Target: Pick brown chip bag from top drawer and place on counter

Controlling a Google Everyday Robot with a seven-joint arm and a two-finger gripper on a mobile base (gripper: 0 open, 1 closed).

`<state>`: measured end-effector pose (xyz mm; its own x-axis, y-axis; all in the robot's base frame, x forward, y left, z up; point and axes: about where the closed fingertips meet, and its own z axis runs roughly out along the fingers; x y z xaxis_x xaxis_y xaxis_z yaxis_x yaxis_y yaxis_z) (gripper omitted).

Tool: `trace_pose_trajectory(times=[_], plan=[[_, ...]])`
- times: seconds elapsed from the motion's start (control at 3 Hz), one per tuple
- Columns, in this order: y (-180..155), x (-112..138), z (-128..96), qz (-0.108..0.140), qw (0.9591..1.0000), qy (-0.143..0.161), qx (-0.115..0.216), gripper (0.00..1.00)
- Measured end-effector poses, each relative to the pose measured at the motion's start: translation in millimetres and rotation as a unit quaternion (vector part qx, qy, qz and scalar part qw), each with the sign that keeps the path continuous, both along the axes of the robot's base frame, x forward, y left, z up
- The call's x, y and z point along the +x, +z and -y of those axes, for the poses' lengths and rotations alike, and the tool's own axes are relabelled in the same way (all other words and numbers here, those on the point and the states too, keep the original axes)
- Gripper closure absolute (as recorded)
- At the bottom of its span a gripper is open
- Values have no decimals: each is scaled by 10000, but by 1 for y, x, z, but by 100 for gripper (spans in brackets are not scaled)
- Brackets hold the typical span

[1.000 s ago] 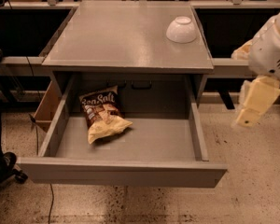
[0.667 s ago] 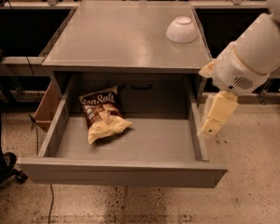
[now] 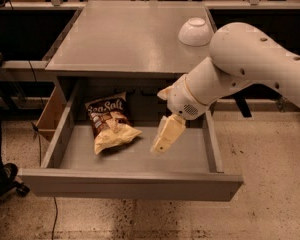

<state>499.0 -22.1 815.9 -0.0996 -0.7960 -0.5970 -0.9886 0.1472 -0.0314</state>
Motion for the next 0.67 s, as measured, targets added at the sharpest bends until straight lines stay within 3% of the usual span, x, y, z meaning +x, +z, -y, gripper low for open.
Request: trace_pose_trajectory(times=[0.33,0.67], plan=[[0,-1,0,5,10000,-32,33,0],[-8,3,-10,23,9994,-171,290,0]])
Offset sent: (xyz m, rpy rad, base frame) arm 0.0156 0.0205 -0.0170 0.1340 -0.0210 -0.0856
